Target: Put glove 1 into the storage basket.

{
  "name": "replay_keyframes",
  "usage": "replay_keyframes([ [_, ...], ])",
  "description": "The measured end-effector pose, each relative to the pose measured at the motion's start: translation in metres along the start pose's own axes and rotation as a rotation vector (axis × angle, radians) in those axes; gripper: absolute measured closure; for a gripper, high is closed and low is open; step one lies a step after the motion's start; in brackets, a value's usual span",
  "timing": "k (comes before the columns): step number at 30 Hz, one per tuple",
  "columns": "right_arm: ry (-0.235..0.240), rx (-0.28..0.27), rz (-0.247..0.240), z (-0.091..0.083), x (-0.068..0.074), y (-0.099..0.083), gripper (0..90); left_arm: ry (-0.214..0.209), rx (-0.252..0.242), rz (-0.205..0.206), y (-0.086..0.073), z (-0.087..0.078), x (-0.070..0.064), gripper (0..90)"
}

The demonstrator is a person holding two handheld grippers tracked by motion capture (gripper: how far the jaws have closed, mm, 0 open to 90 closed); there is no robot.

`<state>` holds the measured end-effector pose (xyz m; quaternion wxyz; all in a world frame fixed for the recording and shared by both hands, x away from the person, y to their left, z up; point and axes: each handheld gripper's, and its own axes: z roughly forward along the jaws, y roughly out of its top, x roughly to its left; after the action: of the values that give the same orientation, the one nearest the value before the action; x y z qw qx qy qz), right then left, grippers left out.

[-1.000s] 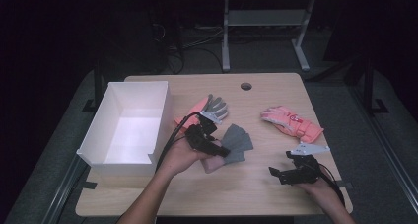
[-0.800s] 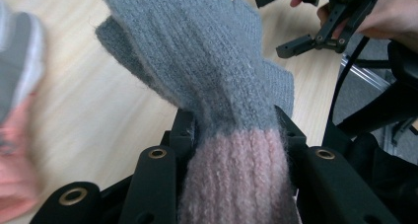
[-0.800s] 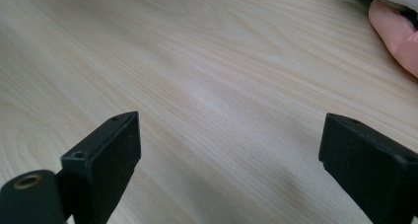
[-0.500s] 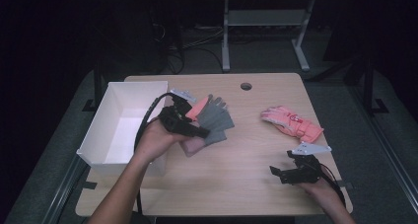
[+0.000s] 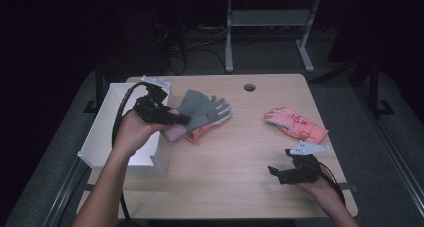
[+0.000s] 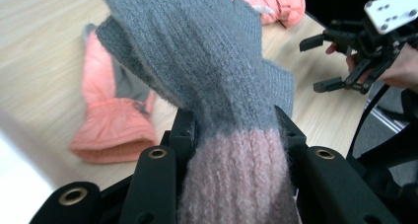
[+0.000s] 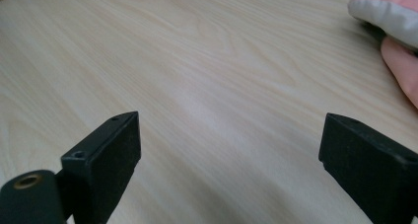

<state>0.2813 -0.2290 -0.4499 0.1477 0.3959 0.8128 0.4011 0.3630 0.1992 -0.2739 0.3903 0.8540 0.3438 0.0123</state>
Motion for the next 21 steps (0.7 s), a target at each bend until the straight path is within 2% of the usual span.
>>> replay_keyframes([
  [3, 0.014, 0.004, -0.014, 0.004, 0.002, 0.002, 8.4, 0.037, -0.012, -0.016, -0.007, -0.014, 0.01, 62.8],
  [4, 0.014, 0.004, -0.014, 0.004, 0.002, 0.002, 8.4, 0.037, -0.012, -0.016, -0.007, -0.014, 0.01, 62.8],
  [5, 0.021, 0.004, -0.02, 0.002, 0.001, -0.001, 8.4, 0.059, -0.021, -0.03, -0.011, -0.021, 0.016, 62.8],
  [10, 0.031, 0.003, -0.01, -0.004, -0.003, -0.007, 8.5, 0.096, -0.035, -0.061, -0.018, -0.033, 0.028, 62.8],
  [11, 0.025, 0.006, -0.008, -0.007, -0.006, -0.01, 8.5, 0.111, -0.043, -0.079, -0.021, -0.038, 0.035, 62.8],
  [14, 0.025, 0.001, 0.0, -0.009, -0.008, -0.013, 8.5, 0.13, -0.051, -0.099, -0.024, -0.041, 0.041, 62.8],
  [15, 0.024, 0.006, 0.007, -0.009, -0.01, -0.013, 8.5, 0.156, -0.048, -0.108, -0.027, -0.045, 0.046, 62.8],
  [16, 0.024, 0.006, 0.007, -0.009, -0.01, -0.013, 8.5, 0.156, -0.048, -0.108, -0.027, -0.045, 0.046, 62.8],
  [17, 0.027, 0.002, 0.001, -0.008, -0.01, -0.012, 8.4, 0.183, -0.048, -0.118, -0.031, -0.048, 0.052, 62.8],
  [20, 0.033, 0.011, -0.003, -0.007, -0.009, -0.012, 8.5, 0.209, -0.044, -0.131, -0.036, -0.05, 0.058, 62.8],
  [21, 0.039, 0.021, -0.009, -0.005, -0.008, -0.013, 8.5, 0.23, -0.039, -0.148, -0.042, -0.049, 0.065, 62.8],
])
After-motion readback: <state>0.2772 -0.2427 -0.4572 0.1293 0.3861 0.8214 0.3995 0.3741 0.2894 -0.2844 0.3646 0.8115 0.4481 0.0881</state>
